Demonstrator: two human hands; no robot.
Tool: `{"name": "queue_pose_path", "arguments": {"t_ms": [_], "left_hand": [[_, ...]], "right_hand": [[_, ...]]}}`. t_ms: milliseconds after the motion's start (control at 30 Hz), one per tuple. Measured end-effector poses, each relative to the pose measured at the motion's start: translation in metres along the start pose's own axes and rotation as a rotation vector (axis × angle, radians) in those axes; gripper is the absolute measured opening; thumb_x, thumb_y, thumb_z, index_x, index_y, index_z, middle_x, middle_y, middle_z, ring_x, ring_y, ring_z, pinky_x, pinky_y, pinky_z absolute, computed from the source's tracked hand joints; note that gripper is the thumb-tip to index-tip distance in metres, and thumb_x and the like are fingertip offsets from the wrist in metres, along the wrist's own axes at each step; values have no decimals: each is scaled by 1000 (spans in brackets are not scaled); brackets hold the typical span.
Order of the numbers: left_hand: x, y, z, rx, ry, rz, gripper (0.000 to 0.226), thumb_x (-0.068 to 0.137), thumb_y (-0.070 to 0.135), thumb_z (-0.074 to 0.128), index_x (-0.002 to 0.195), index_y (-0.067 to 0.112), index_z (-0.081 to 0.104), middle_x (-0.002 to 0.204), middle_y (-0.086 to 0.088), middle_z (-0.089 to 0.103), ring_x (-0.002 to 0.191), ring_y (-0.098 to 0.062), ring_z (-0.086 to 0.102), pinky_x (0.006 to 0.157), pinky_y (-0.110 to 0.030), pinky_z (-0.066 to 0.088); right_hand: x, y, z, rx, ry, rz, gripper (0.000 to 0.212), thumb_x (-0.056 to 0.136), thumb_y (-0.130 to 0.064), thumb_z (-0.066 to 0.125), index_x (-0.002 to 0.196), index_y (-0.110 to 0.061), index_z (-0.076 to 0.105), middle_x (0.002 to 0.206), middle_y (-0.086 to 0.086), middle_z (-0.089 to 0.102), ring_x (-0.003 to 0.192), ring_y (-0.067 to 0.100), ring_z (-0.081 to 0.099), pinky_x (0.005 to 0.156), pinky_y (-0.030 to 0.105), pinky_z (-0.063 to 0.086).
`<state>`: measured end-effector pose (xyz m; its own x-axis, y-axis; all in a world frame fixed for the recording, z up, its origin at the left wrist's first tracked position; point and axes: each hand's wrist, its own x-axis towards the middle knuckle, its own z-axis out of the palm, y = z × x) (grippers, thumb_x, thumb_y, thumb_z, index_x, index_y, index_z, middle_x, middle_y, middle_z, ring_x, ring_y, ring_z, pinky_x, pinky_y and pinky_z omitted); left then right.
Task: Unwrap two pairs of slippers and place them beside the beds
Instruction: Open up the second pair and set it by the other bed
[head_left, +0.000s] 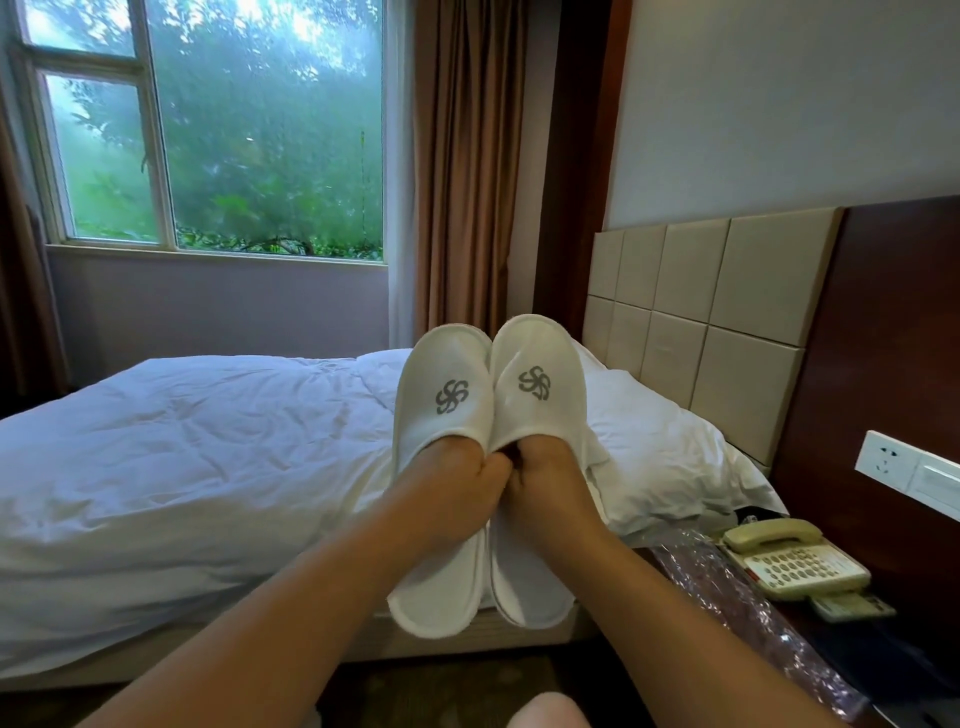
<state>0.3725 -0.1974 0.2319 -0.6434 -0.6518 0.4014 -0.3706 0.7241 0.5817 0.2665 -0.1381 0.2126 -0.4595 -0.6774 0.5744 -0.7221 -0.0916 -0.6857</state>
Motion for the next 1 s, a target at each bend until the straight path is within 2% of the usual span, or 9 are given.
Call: {"name": "queue_pose_path", "arguments": {"t_ms": [67, 167, 233, 333, 500, 633, 733, 900, 1000], "left_hand": [[2, -1, -8, -69, -93, -10, 16, 83, 30, 55, 87, 15, 57, 84, 0, 60, 78, -14, 57, 66, -26, 45], [5, -8, -11, 104, -236, -44, 14, 82, 19, 55, 94, 13, 55, 91, 1, 54, 82, -17, 54, 67, -25, 42], [7, -15, -11, 241, -192, -53, 15, 86, 12, 53, 99, 17, 48, 91, 1, 49, 85, -21, 51, 74, -27, 40], [8, -23, -12, 202, -70, -31, 13, 87, 15, 56, 93, 24, 49, 82, 7, 50, 82, -21, 54, 69, -25, 40], [7, -24, -9, 232, -69, -6, 13, 88, 20, 54, 83, 30, 47, 81, 10, 51, 73, -9, 52, 69, -26, 43], [8, -17, -15, 304, -251, -87, 11, 84, 16, 58, 94, 19, 56, 88, 2, 55, 85, -19, 57, 74, -30, 48], [8, -14, -22, 354, -318, -131, 26, 86, 21, 64, 110, 16, 57, 101, -2, 58, 95, -23, 58, 85, -35, 53], [5, -14, -29, 443, -347, -157, 39, 88, 26, 68, 123, 16, 54, 113, -4, 59, 103, -25, 59, 93, -36, 52], [3, -14, -29, 512, -379, -159, 40, 88, 25, 69, 125, 15, 55, 114, -3, 60, 103, -25, 60, 92, -34, 51]], "right_hand": [[4, 4, -4, -133, -26, 12, 15, 95, -14, 51, 106, -20, 59, 101, -1, 60, 101, 21, 58, 101, 41, 45], [5, 8, -8, -322, -30, -37, 44, 99, -30, 45, 143, -22, 45, 145, 3, 47, 134, 23, 40, 115, 34, 28], [3, 5, -8, -172, -35, -28, 36, 100, -26, 43, 135, -21, 51, 138, 6, 52, 127, 21, 46, 111, 35, 33], [5, 9, -11, -135, -17, 19, 25, 92, -6, 48, 76, -25, 53, 77, -1, 53, 69, 12, 51, 69, 29, 43], [5, -4, -19, -297, -57, 64, 23, 86, -16, 54, 64, -20, 50, 68, -2, 53, 64, 17, 50, 65, 31, 44], [6, -11, -24, -307, -167, 165, 12, 91, -16, 51, 95, -11, 60, 101, 11, 62, 94, 28, 57, 88, 40, 50], [11, -11, -27, -452, -368, 368, 50, 94, -19, 53, 139, -5, 41, 142, 17, 42, 130, 33, 42, 110, 38, 37], [7, -15, -40, -557, -504, 321, 40, 93, -20, 55, 132, -12, 48, 127, 9, 51, 115, 27, 51, 93, 28, 41], [13, -14, -40, -605, -560, 422, 47, 96, -26, 53, 139, -11, 41, 137, 10, 45, 123, 27, 47, 100, 29, 39]]}}
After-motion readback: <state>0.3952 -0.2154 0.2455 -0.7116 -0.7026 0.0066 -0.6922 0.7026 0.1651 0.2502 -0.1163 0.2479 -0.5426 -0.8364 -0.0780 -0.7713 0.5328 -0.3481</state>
